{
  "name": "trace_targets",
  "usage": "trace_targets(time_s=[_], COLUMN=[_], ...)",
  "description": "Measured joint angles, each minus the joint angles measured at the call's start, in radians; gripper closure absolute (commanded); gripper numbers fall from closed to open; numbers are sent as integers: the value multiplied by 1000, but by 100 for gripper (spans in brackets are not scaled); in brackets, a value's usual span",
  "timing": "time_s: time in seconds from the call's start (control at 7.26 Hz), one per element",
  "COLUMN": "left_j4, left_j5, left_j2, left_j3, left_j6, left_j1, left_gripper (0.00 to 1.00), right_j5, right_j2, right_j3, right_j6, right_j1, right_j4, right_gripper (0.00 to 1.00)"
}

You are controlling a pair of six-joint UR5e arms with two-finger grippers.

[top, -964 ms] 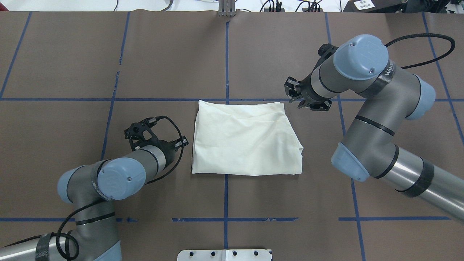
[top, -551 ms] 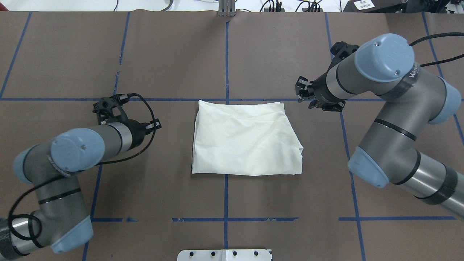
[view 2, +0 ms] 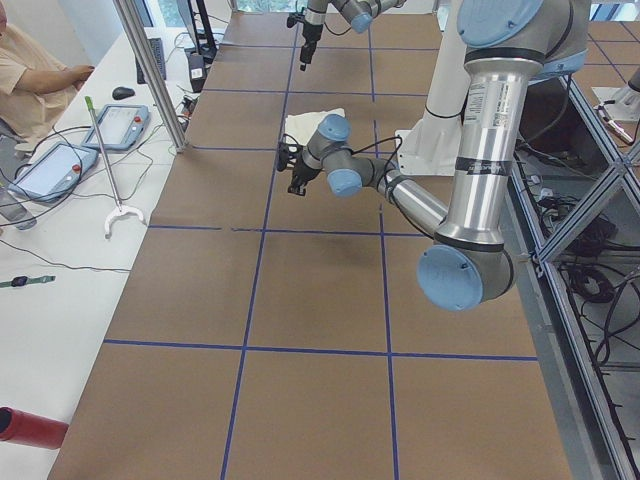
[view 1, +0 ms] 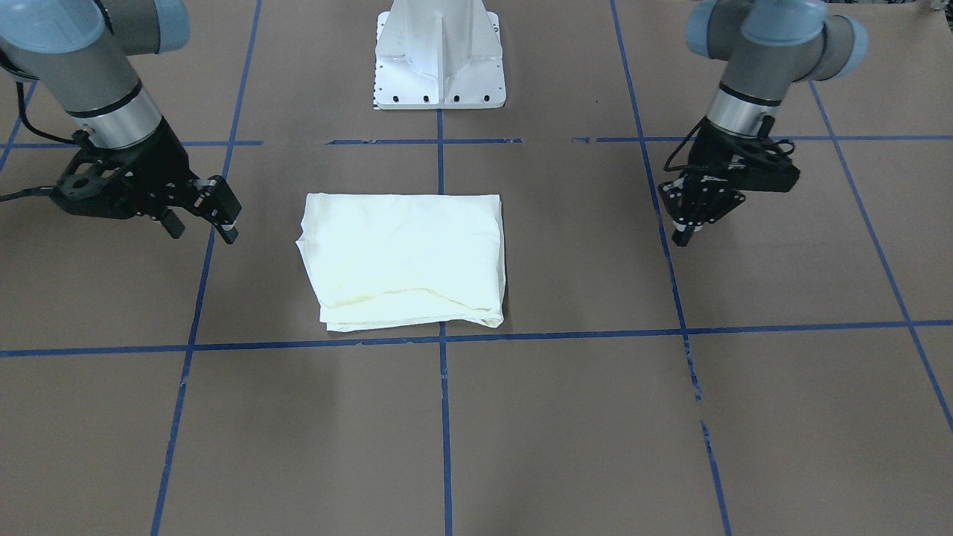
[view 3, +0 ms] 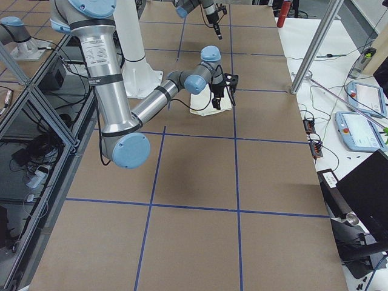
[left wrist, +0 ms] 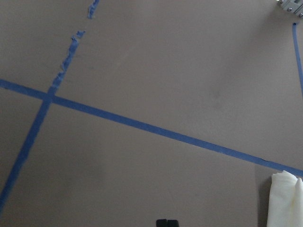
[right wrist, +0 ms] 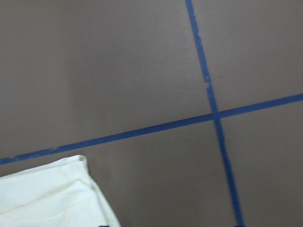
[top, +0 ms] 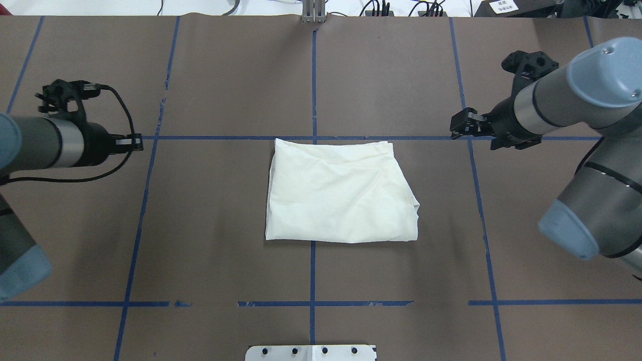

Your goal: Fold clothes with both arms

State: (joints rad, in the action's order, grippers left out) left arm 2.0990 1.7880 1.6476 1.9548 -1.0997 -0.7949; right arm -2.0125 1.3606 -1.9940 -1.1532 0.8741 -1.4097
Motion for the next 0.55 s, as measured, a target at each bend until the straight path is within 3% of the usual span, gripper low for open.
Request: trace_targets(time_s=[0.14,0.28,0.55], left_j4=[0,-3,-18], left_j5=[91,184,357], left_j2=[-50,-96,-164], left_j3=[0,-4,-42], left_j6=[184,359,647], left_j1=[-101,-205,-408], left_gripper=[33,0,0], right_j5=[-52,-105,-186], right_j2=[56,105,155], right_j3=[6,25,103], right_j6=[187,377,781], right_j1=[80,170,363], right_j4=[-1,-6,-71], right_gripper=[0,0,0])
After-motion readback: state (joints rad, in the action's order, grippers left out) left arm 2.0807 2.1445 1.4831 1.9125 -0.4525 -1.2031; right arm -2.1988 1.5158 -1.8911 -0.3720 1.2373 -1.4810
